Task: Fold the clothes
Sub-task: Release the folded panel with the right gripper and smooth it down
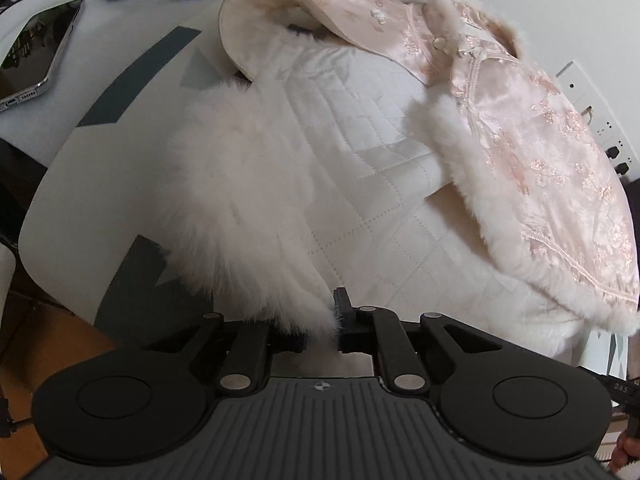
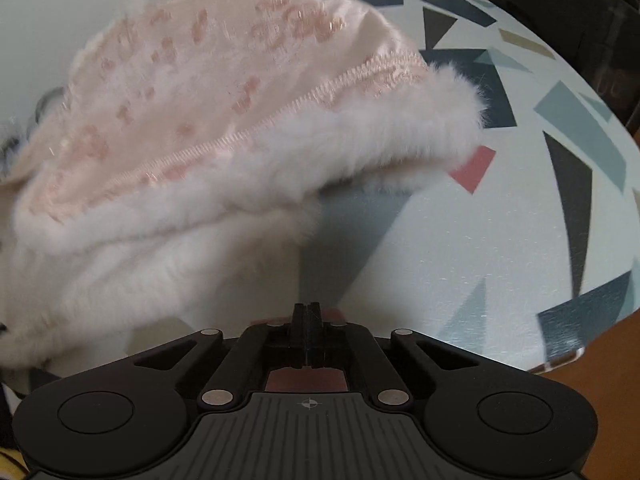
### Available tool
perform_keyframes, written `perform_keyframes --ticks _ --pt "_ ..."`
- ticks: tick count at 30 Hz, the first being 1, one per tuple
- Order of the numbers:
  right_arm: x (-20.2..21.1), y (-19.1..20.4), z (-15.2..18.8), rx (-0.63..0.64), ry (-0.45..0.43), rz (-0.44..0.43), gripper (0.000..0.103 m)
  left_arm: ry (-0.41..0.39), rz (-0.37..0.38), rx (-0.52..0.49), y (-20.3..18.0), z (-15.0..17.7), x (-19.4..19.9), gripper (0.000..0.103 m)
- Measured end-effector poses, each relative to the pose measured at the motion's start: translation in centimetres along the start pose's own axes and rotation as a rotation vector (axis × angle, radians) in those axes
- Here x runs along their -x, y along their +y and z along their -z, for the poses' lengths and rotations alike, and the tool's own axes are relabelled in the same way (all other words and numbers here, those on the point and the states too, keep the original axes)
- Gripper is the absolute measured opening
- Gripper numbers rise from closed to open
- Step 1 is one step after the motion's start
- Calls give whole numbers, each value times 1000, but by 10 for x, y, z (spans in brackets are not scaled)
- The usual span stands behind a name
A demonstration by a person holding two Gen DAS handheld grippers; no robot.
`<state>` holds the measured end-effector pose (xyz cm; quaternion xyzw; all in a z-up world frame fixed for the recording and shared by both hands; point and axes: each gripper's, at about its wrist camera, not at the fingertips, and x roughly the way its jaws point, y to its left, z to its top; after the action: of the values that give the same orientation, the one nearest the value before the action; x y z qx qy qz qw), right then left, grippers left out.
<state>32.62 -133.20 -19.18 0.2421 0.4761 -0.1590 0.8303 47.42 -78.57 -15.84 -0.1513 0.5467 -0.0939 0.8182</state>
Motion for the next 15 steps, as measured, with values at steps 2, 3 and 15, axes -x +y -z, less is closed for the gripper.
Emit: perform_keyframes --ticks 2,3,15 --pt "-1 2 -8 -22 -58 -17 35 7 10 23 4 -5 -1 13" --pt "-1 4 -13 -25 -93 -24 47 4 16 26 5 -8 0 13" --pt "-37 55 -36 174 -125 54 12 -22 -27 -5 18 2 11 13"
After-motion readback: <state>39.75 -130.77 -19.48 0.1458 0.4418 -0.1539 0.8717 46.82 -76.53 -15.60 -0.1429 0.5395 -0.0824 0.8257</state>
